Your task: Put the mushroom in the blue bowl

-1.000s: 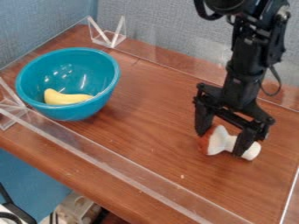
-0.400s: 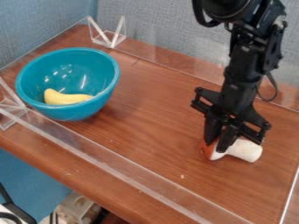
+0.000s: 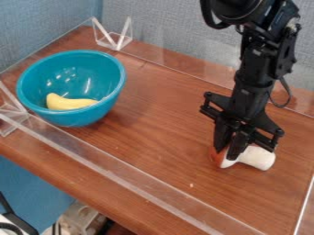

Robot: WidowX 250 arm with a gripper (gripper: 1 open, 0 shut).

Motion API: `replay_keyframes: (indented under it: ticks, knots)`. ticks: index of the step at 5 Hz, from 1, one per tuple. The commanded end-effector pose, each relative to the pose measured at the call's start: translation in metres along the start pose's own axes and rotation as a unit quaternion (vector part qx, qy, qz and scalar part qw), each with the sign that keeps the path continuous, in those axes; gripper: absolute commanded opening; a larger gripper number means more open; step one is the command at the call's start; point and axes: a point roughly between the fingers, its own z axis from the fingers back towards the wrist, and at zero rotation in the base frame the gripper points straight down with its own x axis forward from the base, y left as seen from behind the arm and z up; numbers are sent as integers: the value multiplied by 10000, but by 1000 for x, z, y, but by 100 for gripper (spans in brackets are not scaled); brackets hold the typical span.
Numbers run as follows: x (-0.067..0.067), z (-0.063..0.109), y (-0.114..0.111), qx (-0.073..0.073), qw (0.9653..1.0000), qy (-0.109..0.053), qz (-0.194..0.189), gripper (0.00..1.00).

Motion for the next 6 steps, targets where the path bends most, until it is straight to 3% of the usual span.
replay_keyframes:
  ticks: [1, 2, 3, 6]
  knots:
    - [6, 12, 5, 20, 9994, -338, 60, 0]
    - [7, 13, 7, 42, 9991, -404, 95, 100]
    - [8, 13, 8, 70, 9989, -438, 145, 0]
    - [5, 17, 5, 149, 9979, -603, 186, 0]
